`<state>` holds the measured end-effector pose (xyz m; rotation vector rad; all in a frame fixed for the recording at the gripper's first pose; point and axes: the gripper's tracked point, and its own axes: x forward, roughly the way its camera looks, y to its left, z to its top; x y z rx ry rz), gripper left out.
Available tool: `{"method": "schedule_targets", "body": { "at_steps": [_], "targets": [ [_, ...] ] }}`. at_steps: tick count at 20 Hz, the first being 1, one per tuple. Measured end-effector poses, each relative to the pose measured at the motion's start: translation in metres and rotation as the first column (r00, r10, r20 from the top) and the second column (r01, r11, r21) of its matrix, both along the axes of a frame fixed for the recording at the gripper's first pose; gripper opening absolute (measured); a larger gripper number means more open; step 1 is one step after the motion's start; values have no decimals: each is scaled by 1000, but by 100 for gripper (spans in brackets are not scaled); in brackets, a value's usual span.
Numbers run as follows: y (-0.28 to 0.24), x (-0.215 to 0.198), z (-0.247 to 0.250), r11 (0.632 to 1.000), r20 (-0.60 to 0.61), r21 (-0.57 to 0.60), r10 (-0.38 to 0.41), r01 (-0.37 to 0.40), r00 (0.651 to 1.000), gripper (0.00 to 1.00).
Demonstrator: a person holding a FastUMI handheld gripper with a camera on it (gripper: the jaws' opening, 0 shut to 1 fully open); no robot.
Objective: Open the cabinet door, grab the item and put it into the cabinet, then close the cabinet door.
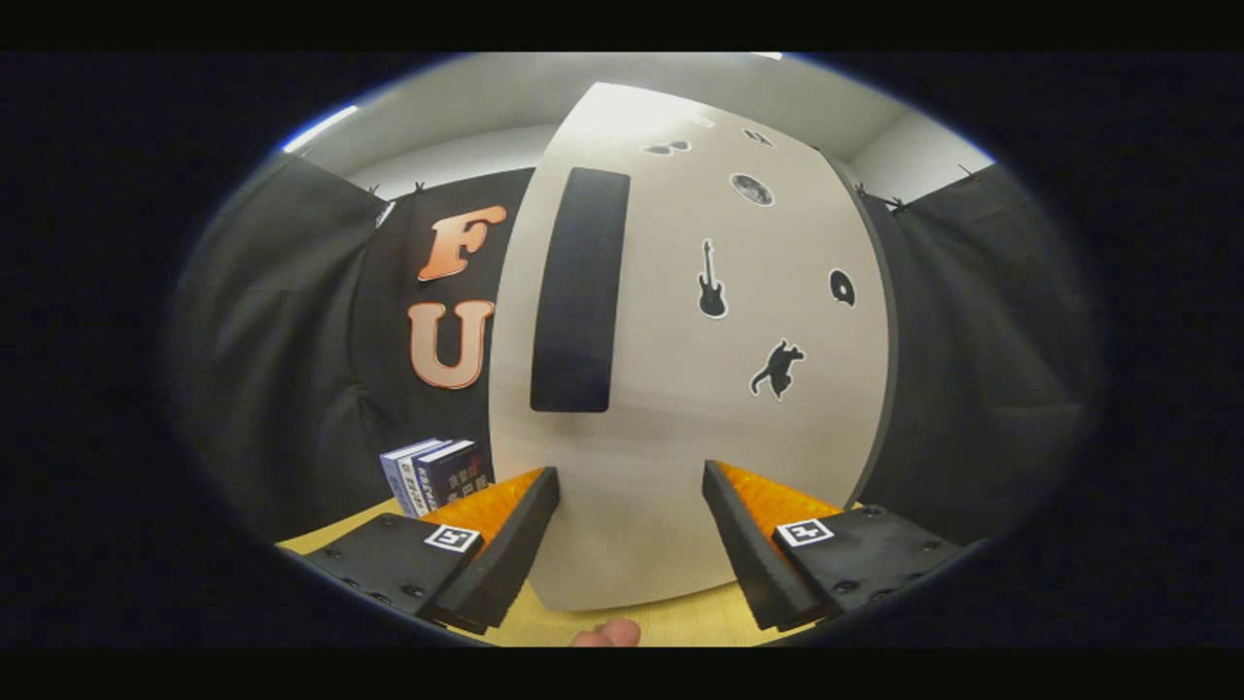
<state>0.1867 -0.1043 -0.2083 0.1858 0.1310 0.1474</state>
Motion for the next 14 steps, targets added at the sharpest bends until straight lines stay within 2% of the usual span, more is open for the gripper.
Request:
{"method": "schedule_targets", "body": {
  "at_steps": [5,14],
  "targets": [
    [9,34,-5,999,5,7,37,-37,999,95],
    [14,72,-12,999,0,40,30,-30,1000,97]
  ]
}}
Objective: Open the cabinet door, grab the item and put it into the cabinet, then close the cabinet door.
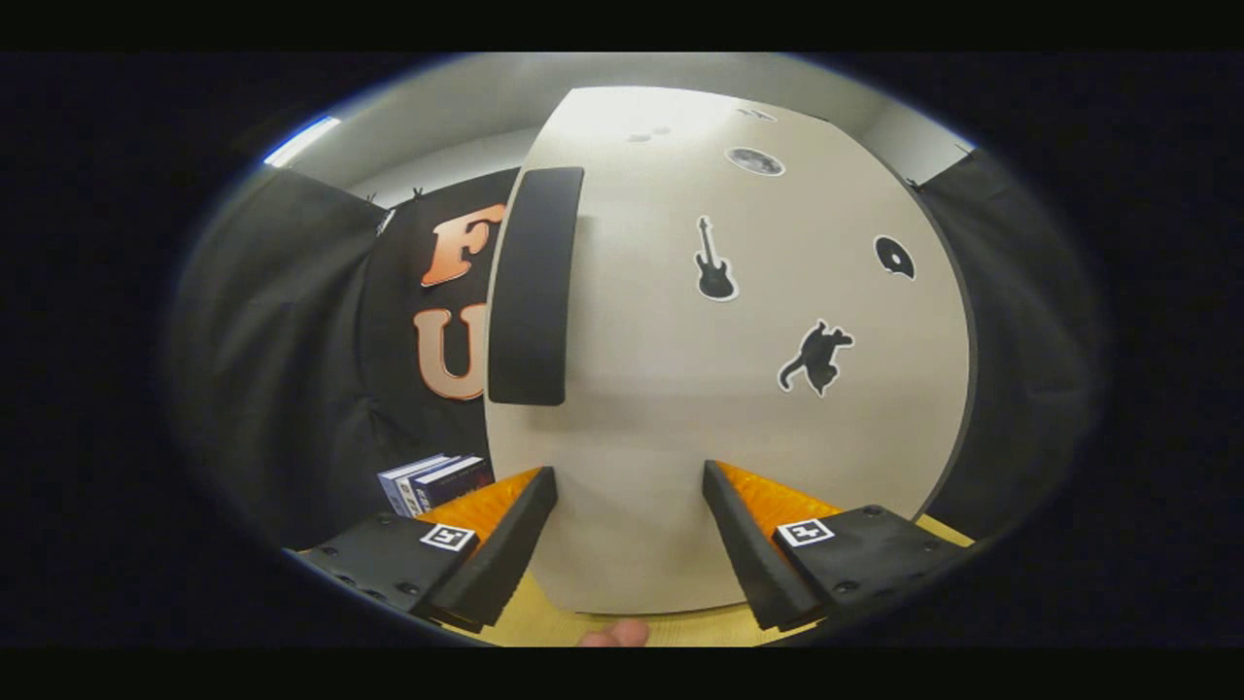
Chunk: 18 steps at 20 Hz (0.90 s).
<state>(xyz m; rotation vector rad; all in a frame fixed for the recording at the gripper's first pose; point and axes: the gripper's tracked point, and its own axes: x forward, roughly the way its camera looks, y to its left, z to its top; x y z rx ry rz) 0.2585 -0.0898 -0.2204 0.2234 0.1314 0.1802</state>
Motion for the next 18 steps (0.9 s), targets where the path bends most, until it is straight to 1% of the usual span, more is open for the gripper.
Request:
{"method": "schedule_targets", "body": {
  "at_steps": [9,10,13,18],
  "targets": [
    [3,19,-11,993,-11,-103,-63,62,998,97],
    [5,18,-12,992,-17,-110,-60,58,998,97],
    [15,10,-9,993,-14,-113,-42,40,999,98],
    [10,-25,10,989,7,-131,-64,65,998,97]
  ]
}}
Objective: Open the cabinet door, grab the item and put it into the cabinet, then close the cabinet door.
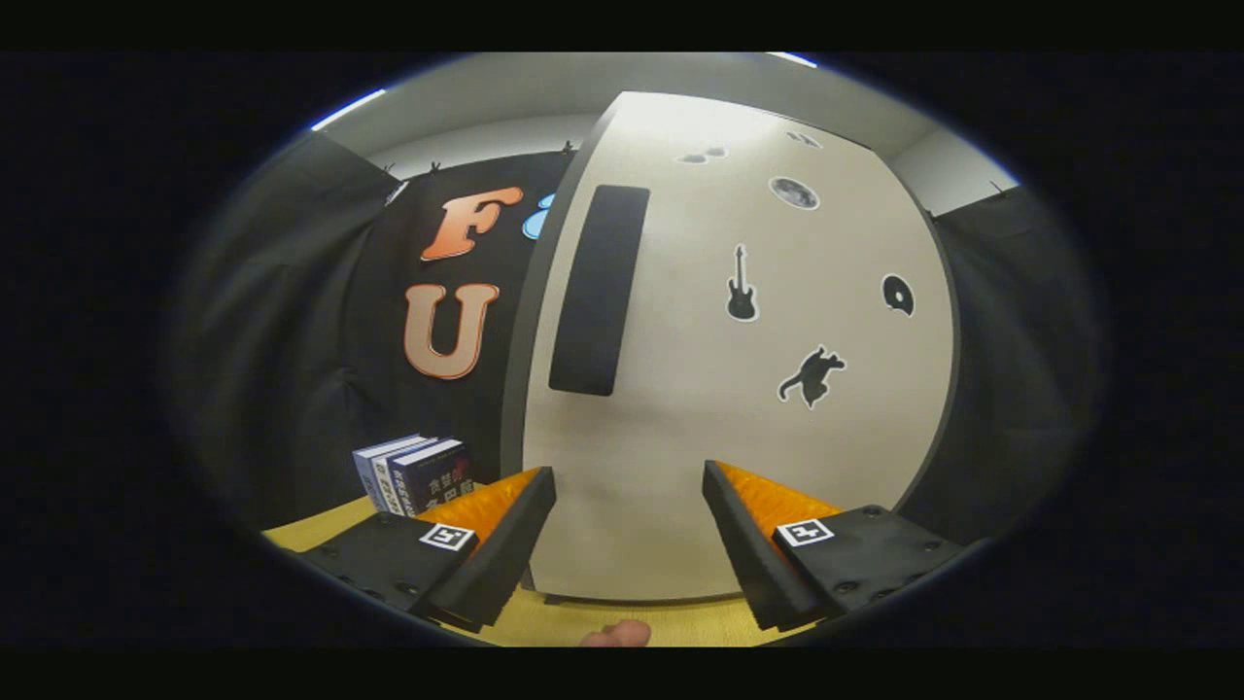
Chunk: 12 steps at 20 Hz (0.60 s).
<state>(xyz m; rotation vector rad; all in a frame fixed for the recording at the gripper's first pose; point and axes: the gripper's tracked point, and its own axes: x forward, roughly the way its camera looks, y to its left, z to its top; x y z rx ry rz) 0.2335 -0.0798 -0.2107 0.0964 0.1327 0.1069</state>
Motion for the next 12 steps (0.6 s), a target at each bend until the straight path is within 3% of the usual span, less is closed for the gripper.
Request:
{"method": "schedule_targets", "body": {
  "at_steps": [6,12],
  "targets": [
    [-19,-53,36,998,38,-46,-46,47,998,97],
    [-31,-103,75,998,91,-18,-56,58,994,97]
  ]
}}
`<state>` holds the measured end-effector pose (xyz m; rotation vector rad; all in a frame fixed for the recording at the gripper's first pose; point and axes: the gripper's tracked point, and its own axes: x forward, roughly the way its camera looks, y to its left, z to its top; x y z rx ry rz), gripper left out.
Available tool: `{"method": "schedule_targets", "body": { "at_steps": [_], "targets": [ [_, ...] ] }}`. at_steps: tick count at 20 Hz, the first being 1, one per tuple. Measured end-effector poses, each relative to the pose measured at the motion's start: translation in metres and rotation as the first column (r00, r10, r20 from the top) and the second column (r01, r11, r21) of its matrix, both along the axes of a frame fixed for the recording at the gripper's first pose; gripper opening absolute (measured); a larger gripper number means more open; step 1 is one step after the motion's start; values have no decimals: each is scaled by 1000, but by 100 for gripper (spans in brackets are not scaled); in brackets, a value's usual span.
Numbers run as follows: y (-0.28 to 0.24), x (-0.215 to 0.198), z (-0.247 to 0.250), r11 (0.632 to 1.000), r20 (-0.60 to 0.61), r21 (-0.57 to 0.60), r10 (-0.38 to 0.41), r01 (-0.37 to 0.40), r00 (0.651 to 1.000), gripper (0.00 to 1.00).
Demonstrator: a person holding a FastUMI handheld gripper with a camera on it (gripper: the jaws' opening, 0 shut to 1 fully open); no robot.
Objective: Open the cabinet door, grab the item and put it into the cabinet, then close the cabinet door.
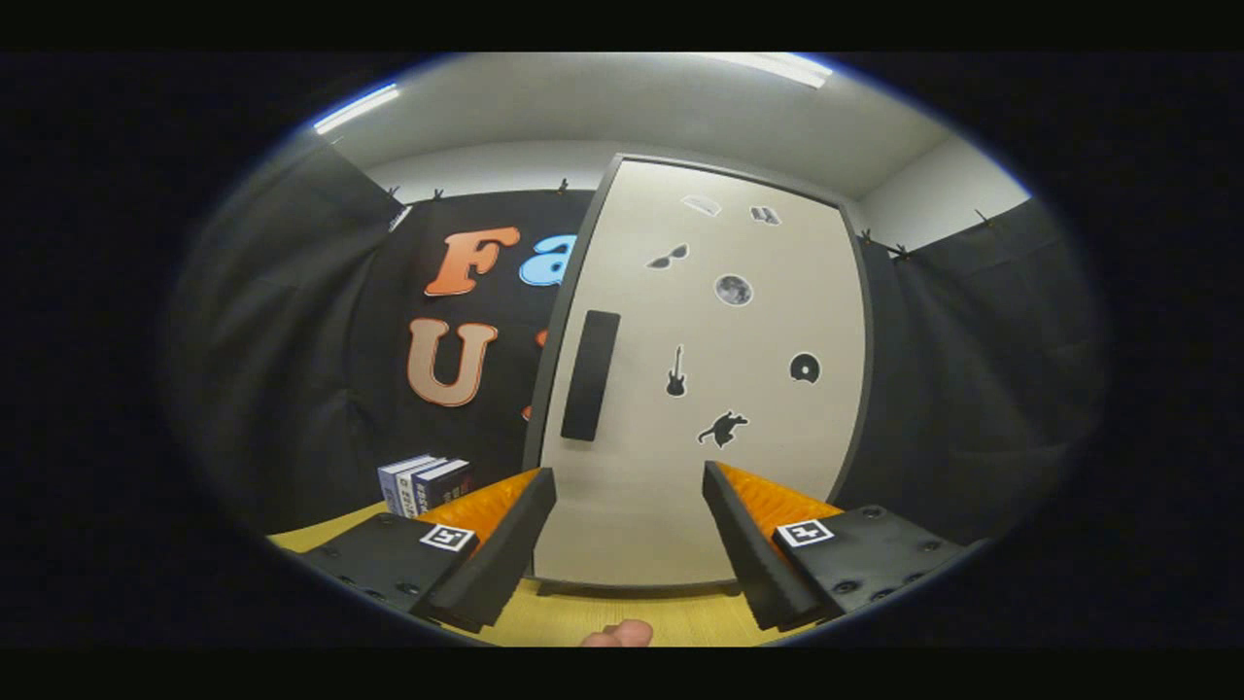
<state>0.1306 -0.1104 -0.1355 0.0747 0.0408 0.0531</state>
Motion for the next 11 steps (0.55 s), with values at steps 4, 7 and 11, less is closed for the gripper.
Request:
{"method": "schedule_targets", "body": {
  "at_steps": [4,7,11],
  "targets": [
    [-6,-27,13,1000,11,20,-2,1,1000,97],
    [-10,-42,13,1000,8,21,0,0,1000,97],
    [-17,-54,9,1000,-4,23,-2,2,1000,97]
  ]
}}
